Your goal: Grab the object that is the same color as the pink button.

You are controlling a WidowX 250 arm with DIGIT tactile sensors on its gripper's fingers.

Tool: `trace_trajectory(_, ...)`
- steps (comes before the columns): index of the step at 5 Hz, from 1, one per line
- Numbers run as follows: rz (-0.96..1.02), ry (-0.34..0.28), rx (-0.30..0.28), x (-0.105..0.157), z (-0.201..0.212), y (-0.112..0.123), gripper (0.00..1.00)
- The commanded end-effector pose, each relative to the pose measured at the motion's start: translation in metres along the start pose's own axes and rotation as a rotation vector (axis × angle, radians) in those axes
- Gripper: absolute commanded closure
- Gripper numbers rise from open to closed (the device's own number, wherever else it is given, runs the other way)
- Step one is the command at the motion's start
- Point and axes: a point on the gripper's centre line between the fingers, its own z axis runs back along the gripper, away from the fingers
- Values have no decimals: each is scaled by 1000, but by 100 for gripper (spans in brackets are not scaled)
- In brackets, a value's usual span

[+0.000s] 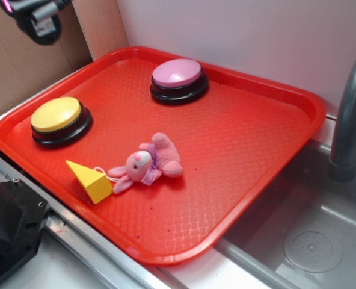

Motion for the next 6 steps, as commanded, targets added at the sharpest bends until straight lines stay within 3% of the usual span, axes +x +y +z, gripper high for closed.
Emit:
trace_trajectory(1, -239, -99, 9, 39, -62, -28, 0)
trace_trajectory(2, -296, -96, -15, 51, -100, -38, 0)
trace_trajectory(4, -353, -29, -29, 49, -152, -55, 0)
trace_trajectory(6, -352, 33, 5, 43, -174, -53, 0)
